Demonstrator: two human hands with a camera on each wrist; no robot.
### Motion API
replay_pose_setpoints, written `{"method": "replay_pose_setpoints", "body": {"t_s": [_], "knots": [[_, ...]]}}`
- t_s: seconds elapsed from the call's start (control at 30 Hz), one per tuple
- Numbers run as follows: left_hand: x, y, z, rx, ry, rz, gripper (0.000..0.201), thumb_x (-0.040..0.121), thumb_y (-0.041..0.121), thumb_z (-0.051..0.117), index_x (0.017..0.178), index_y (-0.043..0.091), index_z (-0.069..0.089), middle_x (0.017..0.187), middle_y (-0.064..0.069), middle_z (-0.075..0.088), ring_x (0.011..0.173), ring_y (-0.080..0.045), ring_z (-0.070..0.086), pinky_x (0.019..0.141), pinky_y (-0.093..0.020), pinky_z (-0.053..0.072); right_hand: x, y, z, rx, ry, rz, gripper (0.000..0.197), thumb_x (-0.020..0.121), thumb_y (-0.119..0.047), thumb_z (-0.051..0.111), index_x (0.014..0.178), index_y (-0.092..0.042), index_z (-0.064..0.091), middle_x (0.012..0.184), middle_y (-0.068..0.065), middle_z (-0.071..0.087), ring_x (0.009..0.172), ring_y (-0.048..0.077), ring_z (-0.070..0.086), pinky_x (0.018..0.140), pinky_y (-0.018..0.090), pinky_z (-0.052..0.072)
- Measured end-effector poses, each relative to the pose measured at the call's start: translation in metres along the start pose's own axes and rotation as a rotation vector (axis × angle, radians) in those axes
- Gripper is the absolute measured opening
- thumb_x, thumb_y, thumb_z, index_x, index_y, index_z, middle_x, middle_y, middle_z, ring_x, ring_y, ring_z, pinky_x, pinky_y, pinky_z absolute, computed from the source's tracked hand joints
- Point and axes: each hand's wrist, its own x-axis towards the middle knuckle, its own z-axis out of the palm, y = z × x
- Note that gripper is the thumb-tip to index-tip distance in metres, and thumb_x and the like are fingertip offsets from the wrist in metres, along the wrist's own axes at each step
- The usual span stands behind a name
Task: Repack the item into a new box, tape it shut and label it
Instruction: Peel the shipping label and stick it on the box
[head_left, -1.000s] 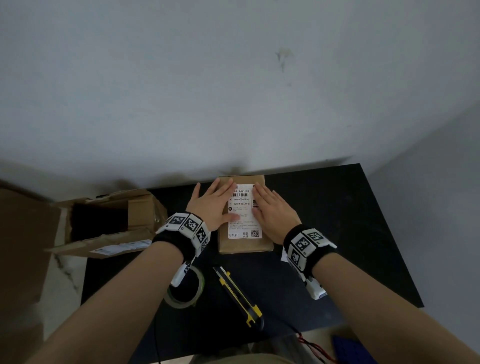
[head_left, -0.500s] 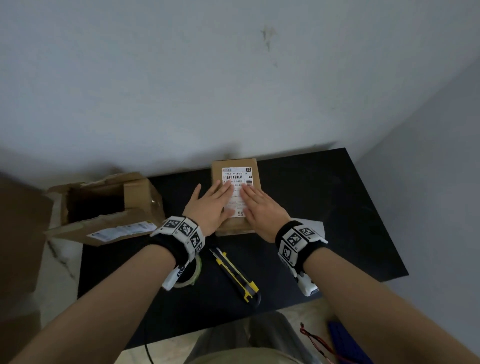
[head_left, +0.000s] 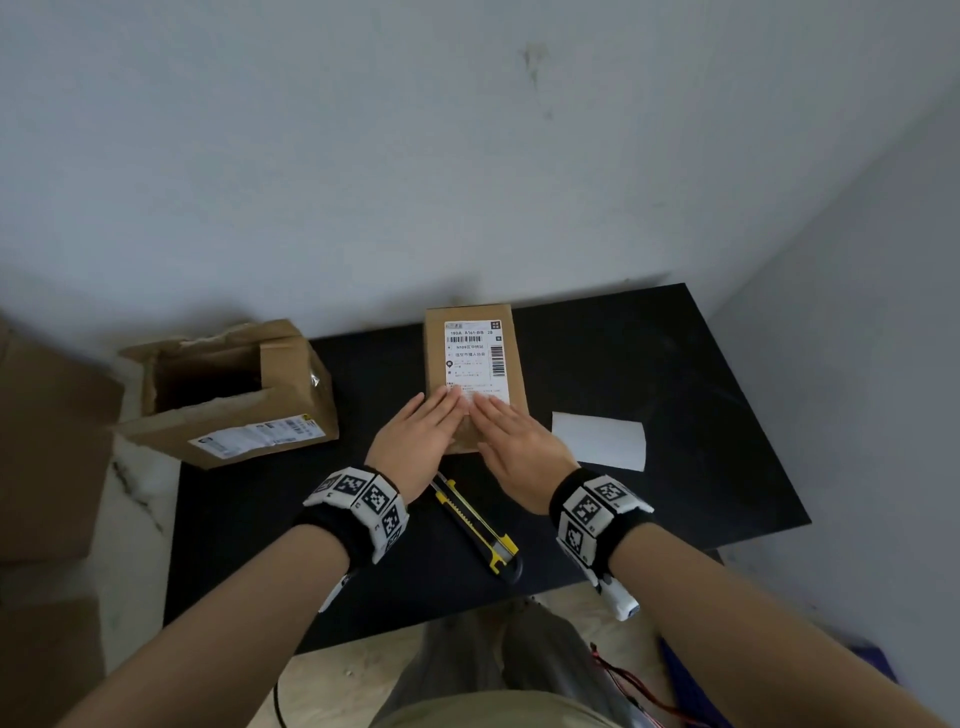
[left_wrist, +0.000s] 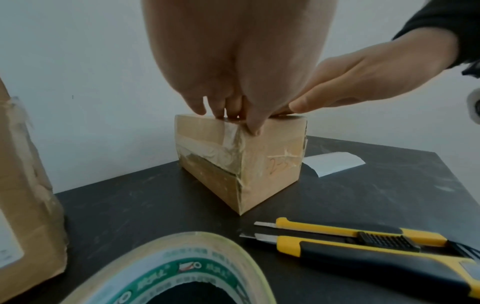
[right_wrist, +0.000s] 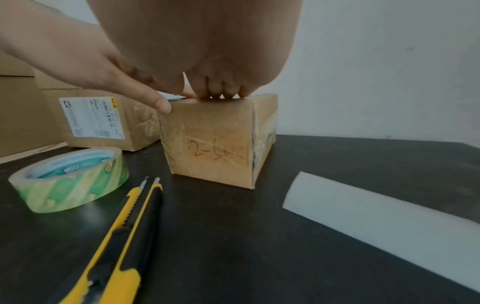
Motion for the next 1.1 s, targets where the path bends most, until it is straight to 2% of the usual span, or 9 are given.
{"method": "replay_pose_setpoints", "body": {"t_s": [0.1,0.17,0.27,0.37,0.53,0.73,0.87,0.97,1.1], "knots": [[-0.003,0.002,-0.003,-0.033,0.008,0.000,0.056,0.101,0.021,0.035,0.150,0.017,0.008,0.159,-0.002,0.003,0.145,-0.013,-0.001,0.117,-0.032,0.000,-0.013,0.014,-0.001,-0.011,0.004,0.014,0.052,0.102,-0.030,0.027,0.150,-0.014,0.012,0.158,0.001,0.010,0.145,0.012,0.006,0.118,0.026,-0.002],[-0.003,0.003,-0.008,-0.042,0.048,0.022,0.051,0.100,0.025,0.036,0.148,0.019,0.019,0.158,0.000,0.012,0.145,-0.014,0.005,0.117,-0.034,0.003,-0.016,0.018,0.001,0.004,0.025,0.034,0.053,0.102,-0.031,0.028,0.149,-0.014,0.014,0.158,0.002,0.012,0.145,0.012,0.008,0.120,0.033,0.006],[0.002,-0.001,-0.017,-0.057,0.079,0.027,0.046,0.101,0.035,0.030,0.145,0.024,0.028,0.156,0.004,0.019,0.145,-0.014,0.007,0.117,-0.039,0.004,-0.012,0.017,0.004,0.037,0.051,0.075,0.053,0.101,-0.032,0.029,0.149,-0.013,0.016,0.157,0.002,0.013,0.145,0.012,0.008,0.118,0.027,0.000],[0.014,-0.009,-0.022,-0.052,0.011,0.007,0.047,0.101,0.038,0.026,0.147,0.028,0.021,0.157,0.008,0.013,0.145,-0.014,0.001,0.117,-0.043,0.000,-0.003,0.018,0.002,0.043,0.089,0.102,0.053,0.101,-0.034,0.030,0.149,-0.013,0.019,0.157,0.002,0.015,0.145,0.012,0.008,0.116,0.025,-0.001],[0.037,-0.023,-0.031,-0.096,-0.100,-0.015,0.059,0.097,0.047,0.034,0.148,0.033,0.010,0.158,0.011,0.001,0.145,-0.016,-0.008,0.115,-0.050,-0.005,0.019,0.025,-0.007,0.037,0.081,0.108,0.053,0.101,-0.035,0.029,0.148,-0.014,0.019,0.157,0.002,0.014,0.145,0.012,0.008,0.114,0.024,-0.002],[0.063,-0.040,-0.041,-0.118,-0.203,-0.106,0.102,0.077,0.070,0.052,0.149,0.029,-0.006,0.157,0.012,-0.012,0.144,-0.017,-0.015,0.113,-0.053,-0.010,0.051,0.033,-0.023,0.018,-0.023,0.082,0.054,0.102,-0.035,0.023,0.150,-0.013,0.010,0.159,0.003,0.006,0.146,0.012,0.003,0.112,0.023,-0.005],[0.076,-0.047,-0.046,-0.158,-0.224,-0.149,0.125,0.061,0.074,0.063,0.148,0.026,-0.013,0.155,0.013,-0.017,0.143,-0.017,-0.018,0.114,-0.052,-0.011,0.077,0.037,-0.029,-0.028,-0.059,0.062,0.055,0.102,-0.033,0.022,0.150,-0.011,0.006,0.159,0.005,0.003,0.146,0.014,0.000,0.114,0.024,-0.005],[0.080,-0.048,-0.046,-0.172,-0.233,-0.143,0.131,0.057,0.073,0.067,0.148,0.027,-0.015,0.155,0.014,-0.018,0.142,-0.016,-0.020,0.113,-0.051,-0.012,0.095,0.040,-0.032,-0.040,-0.060,0.064,0.055,0.102,-0.031,0.023,0.150,-0.012,0.004,0.159,0.005,0.001,0.146,0.015,-0.001,0.113,0.024,-0.006],[0.080,-0.047,-0.045,-0.159,-0.240,-0.139,0.129,0.060,0.072,0.067,0.147,0.025,-0.016,0.155,0.012,-0.019,0.142,-0.014,-0.021,0.113,-0.052,-0.012,0.108,0.048,-0.037,-0.030,-0.062,0.105,0.057,0.102,-0.035,0.023,0.150,-0.014,0.003,0.159,0.003,-0.001,0.146,0.014,-0.001,0.113,0.025,-0.005]]}}
